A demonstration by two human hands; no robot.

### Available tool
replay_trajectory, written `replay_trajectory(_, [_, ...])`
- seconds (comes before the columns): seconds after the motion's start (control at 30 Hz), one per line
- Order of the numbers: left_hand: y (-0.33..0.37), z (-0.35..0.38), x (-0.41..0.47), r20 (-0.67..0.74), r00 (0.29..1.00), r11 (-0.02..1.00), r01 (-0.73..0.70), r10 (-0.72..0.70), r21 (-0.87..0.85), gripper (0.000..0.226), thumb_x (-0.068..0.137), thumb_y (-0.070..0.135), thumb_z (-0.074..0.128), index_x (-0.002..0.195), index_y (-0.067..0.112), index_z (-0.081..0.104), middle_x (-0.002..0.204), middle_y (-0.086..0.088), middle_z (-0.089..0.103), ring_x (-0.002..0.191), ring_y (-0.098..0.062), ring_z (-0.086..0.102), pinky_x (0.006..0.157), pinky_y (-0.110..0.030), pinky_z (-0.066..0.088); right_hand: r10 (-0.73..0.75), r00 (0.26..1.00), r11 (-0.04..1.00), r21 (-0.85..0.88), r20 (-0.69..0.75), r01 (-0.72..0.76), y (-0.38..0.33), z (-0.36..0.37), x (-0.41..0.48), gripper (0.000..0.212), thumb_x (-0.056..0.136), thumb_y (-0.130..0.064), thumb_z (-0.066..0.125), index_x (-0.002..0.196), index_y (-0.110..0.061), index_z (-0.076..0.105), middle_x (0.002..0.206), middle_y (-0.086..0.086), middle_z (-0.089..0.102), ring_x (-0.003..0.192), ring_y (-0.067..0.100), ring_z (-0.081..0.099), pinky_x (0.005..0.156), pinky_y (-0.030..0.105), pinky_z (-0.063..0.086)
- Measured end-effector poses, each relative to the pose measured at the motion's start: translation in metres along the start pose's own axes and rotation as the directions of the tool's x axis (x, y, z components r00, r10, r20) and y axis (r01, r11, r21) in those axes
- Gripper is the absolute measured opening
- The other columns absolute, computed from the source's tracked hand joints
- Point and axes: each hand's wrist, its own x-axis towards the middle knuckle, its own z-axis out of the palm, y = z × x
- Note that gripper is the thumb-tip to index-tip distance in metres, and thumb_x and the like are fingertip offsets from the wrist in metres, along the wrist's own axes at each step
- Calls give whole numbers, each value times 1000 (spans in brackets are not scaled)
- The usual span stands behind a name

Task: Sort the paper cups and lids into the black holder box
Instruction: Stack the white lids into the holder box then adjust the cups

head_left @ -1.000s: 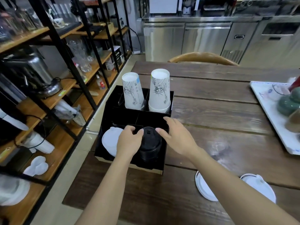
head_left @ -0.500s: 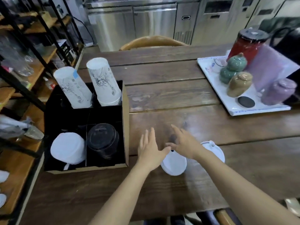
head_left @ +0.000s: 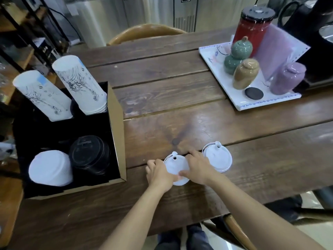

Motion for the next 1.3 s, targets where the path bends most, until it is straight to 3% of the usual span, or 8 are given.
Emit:
replay_trajectory(0.13, [-3,0,-3,30,997,984,78,-74,-159,88,61,36,84,127,4,36,131,-7,36,124,-26,35,98,-34,40,20,999,995,103,-31,-17,-3,-3,-6,50,77,-34,67,112,-6,46,122,8,45,118,28,41,96,37,34])
replay_trajectory(0.23, [-5,0,-7,73,995,928,94,-72,-361,66,69,23,81,114,10,34,118,-7,48,107,-24,49,82,-35,48,-20,1000,955,297,-4,20,-3,-9,-11,38,79,-27,67,102,-11,41,105,6,48,98,25,49,81,36,42])
replay_trajectory(0.37, [3,-3,-9,40,999,843,28,-8,-537,39,75,14,76,97,14,44,101,-4,56,98,-25,59,84,-48,56,-54,997,912,404,-60,74,5,-20,-14,29,85,-27,62,98,-17,37,103,5,51,90,22,51,74,31,41])
replay_trajectory(0.57, [48,-14,-12,-38,991,730,-121,129,-673,31,80,1,69,102,12,51,89,2,59,80,-11,60,61,-27,54,77,958,886,460,-276,62,32,-50,-21,28,86,-29,60,106,-11,54,98,1,60,87,20,54,67,27,42])
replay_trajectory(0.7, [79,-6,-9,4,985,711,-122,173,-692,27,80,1,69,99,10,53,88,0,62,80,-15,63,68,-35,58,140,916,870,489,-375,67,55,-60,-28,29,86,-28,59,103,-5,60,99,10,65,90,27,60,75,39,47])
replay_trajectory(0.8, [96,10,-5,33,984,734,-107,174,-671,27,78,2,71,99,10,56,99,-10,66,90,-26,66,79,-46,58,204,887,852,521,-414,47,71,-61,-35,24,86,-23,60,93,0,62,87,11,64,75,24,58,61,30,42])
replay_trajectory(1.0, [107,39,4,41,986,797,-104,159,-595,22,76,7,72,84,19,55,96,-8,67,92,-28,66,84,-50,56,284,877,839,543,-387,-33,95,-51,-36,19,87,-24,60,89,-5,60,76,3,58,71,18,51,49,16,32])
replay_trajectory(1.3, [103,51,15,63,994,844,-43,90,-534,21,83,7,65,98,14,52,104,-6,60,92,-24,58,86,-44,54,295,912,819,567,-284,-88,105,-34,-22,27,88,-28,58,90,-2,62,87,12,63,81,26,58,57,28,37])
